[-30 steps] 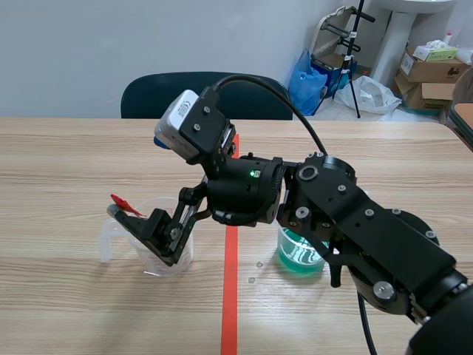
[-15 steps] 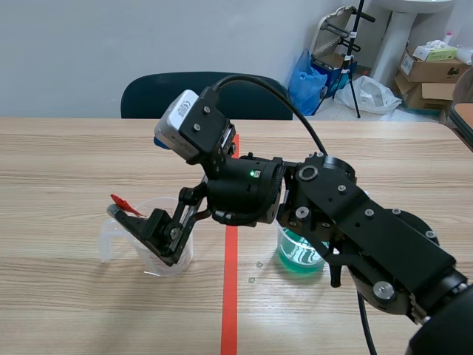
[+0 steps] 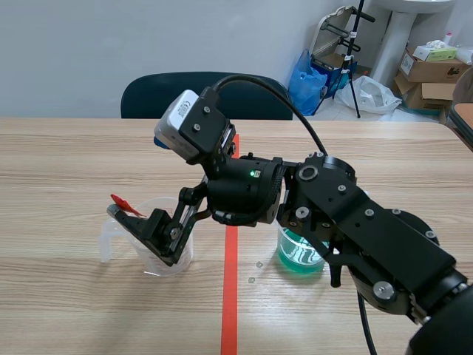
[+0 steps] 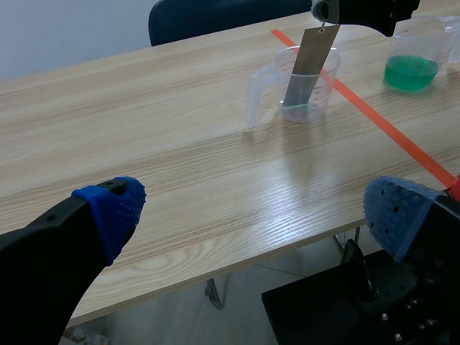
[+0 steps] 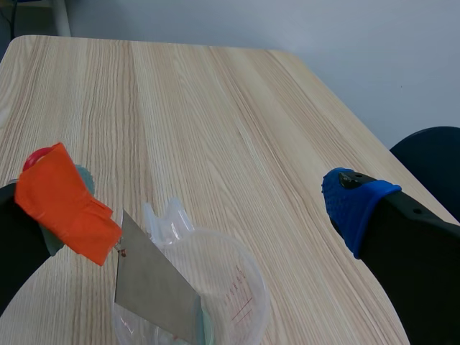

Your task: Do the redox reaction experiment

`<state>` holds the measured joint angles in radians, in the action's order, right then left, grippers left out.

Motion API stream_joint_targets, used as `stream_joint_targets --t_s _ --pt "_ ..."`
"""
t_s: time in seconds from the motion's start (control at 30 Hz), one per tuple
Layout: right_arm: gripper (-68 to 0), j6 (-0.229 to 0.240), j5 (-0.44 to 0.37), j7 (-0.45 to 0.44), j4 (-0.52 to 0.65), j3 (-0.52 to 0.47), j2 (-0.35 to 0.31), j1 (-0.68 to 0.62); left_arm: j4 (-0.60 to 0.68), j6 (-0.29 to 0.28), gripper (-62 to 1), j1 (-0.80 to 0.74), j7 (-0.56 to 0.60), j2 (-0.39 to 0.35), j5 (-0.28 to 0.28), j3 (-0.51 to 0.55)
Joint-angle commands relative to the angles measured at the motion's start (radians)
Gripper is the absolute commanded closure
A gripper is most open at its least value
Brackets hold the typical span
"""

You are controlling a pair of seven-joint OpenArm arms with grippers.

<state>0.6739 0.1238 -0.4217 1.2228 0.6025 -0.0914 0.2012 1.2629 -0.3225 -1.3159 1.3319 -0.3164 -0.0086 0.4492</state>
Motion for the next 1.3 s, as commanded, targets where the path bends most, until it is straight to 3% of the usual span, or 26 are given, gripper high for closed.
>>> stream_joint_targets --t_s 0.0,0.53,0.97,1.27 --pt "-67.9 0.0 -0.014 -0.018 0.009 -0.006 0.003 0.015 0.013 -0.001 -62.3 -0.001 0.014 0.003 -0.007 0.002" --pt "-67.9 0.005 -0.014 -0.01 0.009 -0.003 0.003 0.014 0.013 -0.001 -62.3 -0.001 0.014 0.003 -0.007 0.002" --pt "-67.9 0.008 -0.015 -0.011 0.016 0.088 0.0 0.004 0.013 -0.001 -62.3 -0.001 0.014 0.003 -0.007 0.002" --pt "-67.9 0.003 -0.023 -0.01 0.205 0.08 -0.105 -0.104 0.013 -0.001 -62.3 -0.001 0.015 0.003 -0.007 0.002"
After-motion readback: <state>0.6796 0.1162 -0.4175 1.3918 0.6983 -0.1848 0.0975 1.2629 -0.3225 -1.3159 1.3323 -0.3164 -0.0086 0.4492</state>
